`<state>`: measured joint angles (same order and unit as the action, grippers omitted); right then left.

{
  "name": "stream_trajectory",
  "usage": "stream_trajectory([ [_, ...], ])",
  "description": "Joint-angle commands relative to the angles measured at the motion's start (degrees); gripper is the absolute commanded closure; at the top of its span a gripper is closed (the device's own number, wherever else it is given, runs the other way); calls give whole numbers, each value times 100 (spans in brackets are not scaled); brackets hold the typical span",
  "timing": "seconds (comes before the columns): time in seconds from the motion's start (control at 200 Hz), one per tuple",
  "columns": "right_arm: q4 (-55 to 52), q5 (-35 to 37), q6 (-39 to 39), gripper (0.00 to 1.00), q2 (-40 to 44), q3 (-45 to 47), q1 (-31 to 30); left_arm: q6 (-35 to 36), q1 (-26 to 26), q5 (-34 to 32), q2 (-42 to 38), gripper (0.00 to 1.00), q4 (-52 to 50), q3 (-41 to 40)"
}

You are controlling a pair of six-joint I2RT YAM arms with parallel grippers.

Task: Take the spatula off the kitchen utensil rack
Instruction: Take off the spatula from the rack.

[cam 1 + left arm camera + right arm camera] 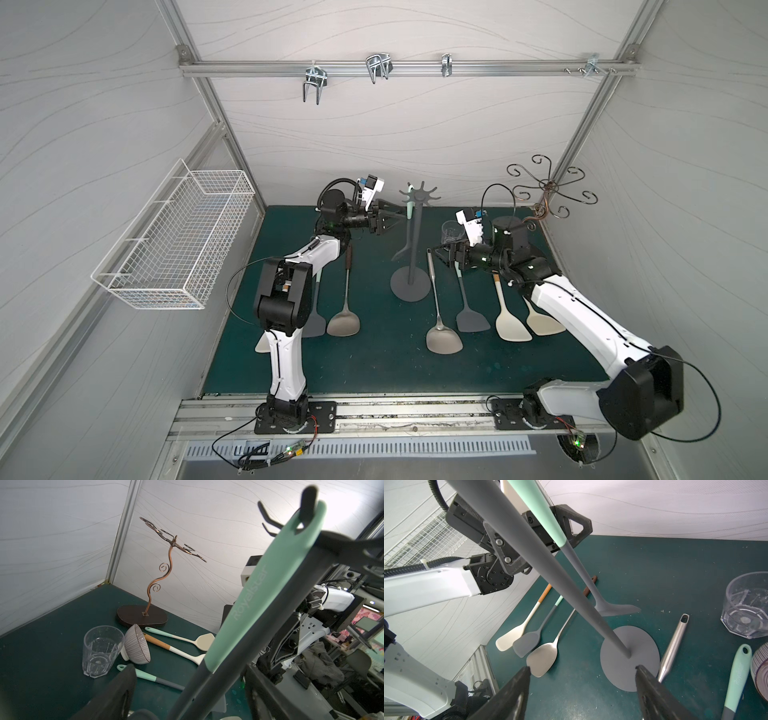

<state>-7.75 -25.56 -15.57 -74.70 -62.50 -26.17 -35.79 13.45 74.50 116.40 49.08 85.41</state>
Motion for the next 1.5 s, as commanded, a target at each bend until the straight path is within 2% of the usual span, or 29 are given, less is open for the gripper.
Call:
stream_trajectory([
  [0.0,272,-142,97,21,-46,-26,-2,-257,55,321,157,21,601,352],
  [0.09,235,-168,79,22,-2,31,-2,-427,59,424,275,24,758,489],
  [0.27,168,-212,80,22,-10,63,-10,-1273,165,660,597,29,1549,844],
  [0.365,130,-212,98,22,-14,38,-10,-1367,175,713,621,31,1647,862],
  [0.595,116,-273,103,22,-119,-25,-4,-1387,184,819,527,47,1657,803],
  [0.815,133,-317,89,22,-210,-8,-2,-1193,202,875,382,53,1587,542],
  [0.905,121,-340,80,22,-234,-40,-9,-1167,202,891,370,60,1544,510],
  [1.121,119,-371,63,22,-258,-51,-11,-1081,176,804,127,63,1570,173],
  [1.331,153,-437,4,22,-291,-18,-10,-552,141,648,-208,70,1167,-278],
  [1.496,215,-476,-69,22,-289,27,-11,-525,148,594,-354,72,1135,-411],
])
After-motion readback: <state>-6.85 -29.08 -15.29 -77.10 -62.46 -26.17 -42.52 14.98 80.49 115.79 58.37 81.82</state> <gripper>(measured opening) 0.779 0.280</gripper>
